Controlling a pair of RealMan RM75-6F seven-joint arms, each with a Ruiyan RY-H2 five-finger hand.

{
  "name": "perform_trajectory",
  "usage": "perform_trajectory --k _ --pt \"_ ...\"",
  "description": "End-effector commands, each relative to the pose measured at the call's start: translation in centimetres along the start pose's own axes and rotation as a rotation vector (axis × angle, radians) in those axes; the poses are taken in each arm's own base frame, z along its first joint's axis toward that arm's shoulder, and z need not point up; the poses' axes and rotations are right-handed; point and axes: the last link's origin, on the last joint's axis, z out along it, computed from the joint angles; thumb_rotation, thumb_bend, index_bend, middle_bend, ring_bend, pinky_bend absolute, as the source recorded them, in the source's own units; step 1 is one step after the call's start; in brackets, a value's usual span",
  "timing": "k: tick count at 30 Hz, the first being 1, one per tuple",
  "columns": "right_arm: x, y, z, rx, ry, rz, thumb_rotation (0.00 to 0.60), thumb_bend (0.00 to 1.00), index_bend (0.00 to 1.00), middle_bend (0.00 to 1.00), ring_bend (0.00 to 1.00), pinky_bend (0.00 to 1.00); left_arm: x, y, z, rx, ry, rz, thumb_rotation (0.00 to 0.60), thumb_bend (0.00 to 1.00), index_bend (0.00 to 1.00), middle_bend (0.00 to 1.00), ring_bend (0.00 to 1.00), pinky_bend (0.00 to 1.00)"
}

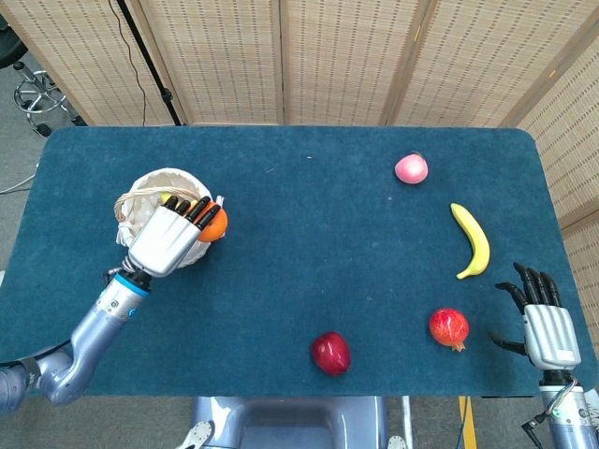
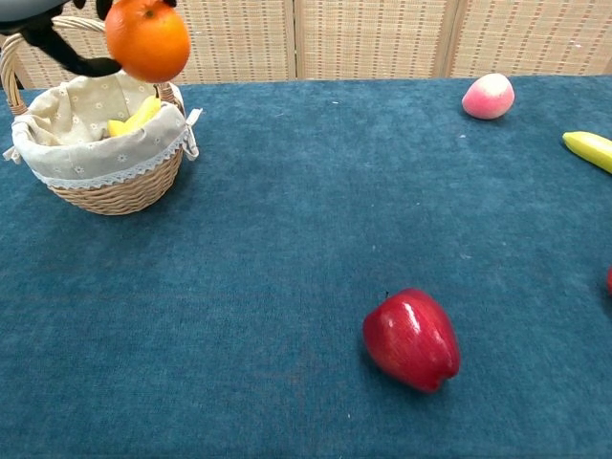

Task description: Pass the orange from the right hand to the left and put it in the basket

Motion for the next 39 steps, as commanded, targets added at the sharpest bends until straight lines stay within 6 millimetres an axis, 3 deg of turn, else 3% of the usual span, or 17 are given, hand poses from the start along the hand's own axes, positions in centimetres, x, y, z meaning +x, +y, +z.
perform_trajectory --k 1,19,28,31,35,39 --pt "0.0 0.0 0.0 -0.001 0.002 0.001 0.600 0.00 0.27 0.06 0.00 0.00 -0.6 -0.6 -1.2 0.001 -0.033 0.029 0.600 0.51 0.60 0.53 0.48 0.49" --pt "0.5 0.4 -0.1 -0.013 0.015 0.014 0.600 0.00 0.27 0.06 0.00 0.00 -2.2 -4.1 -6.8 0.097 -0.085 0.082 0.600 0.51 0.60 0.53 0.48 0.49" --pt "0.5 0.3 -0.2 -0.010 0.013 0.018 0.600 0.00 0.27 0.06 0.00 0.00 -4.2 -6.4 -7.7 0.181 -0.096 0.100 0.600 0.50 0.59 0.53 0.47 0.49" --pt "0.4 0.1 -0.2 -0.002 0.010 0.022 0.600 0.00 0.27 0.06 0.00 0.00 -4.8 -6.7 -7.6 0.183 -0.087 0.106 0.600 0.39 0.51 0.43 0.39 0.47" --pt "0.4 -0.1 -0.2 0.003 0.008 0.022 0.600 0.00 0.27 0.06 0.00 0.00 -5.3 -6.6 -7.5 0.174 -0.111 0.107 0.600 0.15 0.25 0.15 0.14 0.25" --pt "0.3 -0.1 -0.2 0.002 0.007 0.021 0.600 0.00 0.28 0.06 0.00 0.00 -5.2 -6.1 -7.5 0.153 -0.123 0.071 0.600 0.06 0.08 0.02 0.02 0.12"
